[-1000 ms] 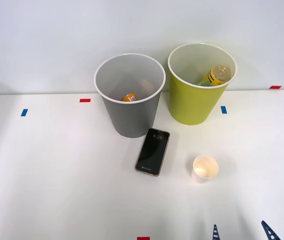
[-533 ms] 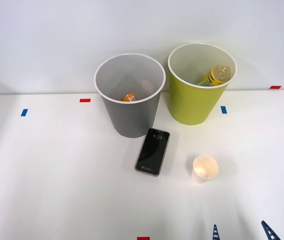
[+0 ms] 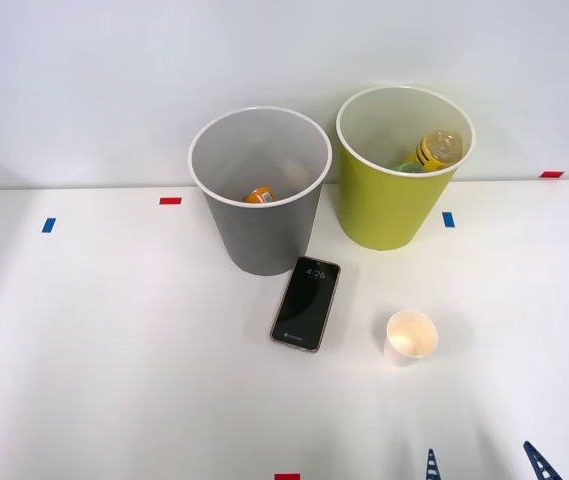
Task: Put cans in the gray bin, plastic bottles in the light green bin
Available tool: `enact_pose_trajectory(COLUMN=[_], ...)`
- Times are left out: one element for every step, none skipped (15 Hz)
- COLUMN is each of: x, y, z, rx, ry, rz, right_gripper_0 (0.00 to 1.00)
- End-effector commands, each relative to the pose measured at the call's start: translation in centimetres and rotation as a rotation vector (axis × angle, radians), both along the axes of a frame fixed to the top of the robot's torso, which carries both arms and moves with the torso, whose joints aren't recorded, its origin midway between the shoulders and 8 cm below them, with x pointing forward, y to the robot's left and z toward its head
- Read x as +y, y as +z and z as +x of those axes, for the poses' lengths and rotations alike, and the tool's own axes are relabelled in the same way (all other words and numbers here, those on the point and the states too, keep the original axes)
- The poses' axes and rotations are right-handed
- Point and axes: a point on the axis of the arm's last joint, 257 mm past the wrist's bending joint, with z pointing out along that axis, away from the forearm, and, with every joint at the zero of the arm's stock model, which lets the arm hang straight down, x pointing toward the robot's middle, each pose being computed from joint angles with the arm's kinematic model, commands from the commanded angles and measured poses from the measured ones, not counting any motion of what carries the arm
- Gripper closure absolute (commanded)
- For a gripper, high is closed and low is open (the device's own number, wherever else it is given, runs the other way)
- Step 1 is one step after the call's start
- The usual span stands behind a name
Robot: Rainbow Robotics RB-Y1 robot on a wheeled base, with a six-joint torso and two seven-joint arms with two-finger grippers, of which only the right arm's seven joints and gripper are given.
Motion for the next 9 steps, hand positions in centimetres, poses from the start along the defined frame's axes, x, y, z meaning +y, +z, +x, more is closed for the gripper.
enact_pose_trajectory(x=[0.00, 0.00, 0.00, 0.00, 0.00, 0.00, 0.00, 0.00, 0.00], y=[0.00, 0.00, 0.00, 0.00, 0.00, 0.00, 0.00, 0.00, 0.00], z=[0.00, 0.00, 0.00, 0.00, 0.00, 0.00, 0.00, 0.00, 0.00], rx=[0.000, 0.000, 0.000, 0.000, 0.000, 0.000, 0.000, 0.000, 0.000], ry=[0.000, 0.000, 0.000, 0.000, 0.000, 0.000, 0.000, 0.000, 0.000], rz=[0.000, 0.000, 0.000, 0.000, 0.000, 0.000, 0.000, 0.000, 0.000], right_gripper_0=[0.00, 0.00, 0.00, 0.00, 0.00, 0.00, 0.00, 0.00, 0.00])
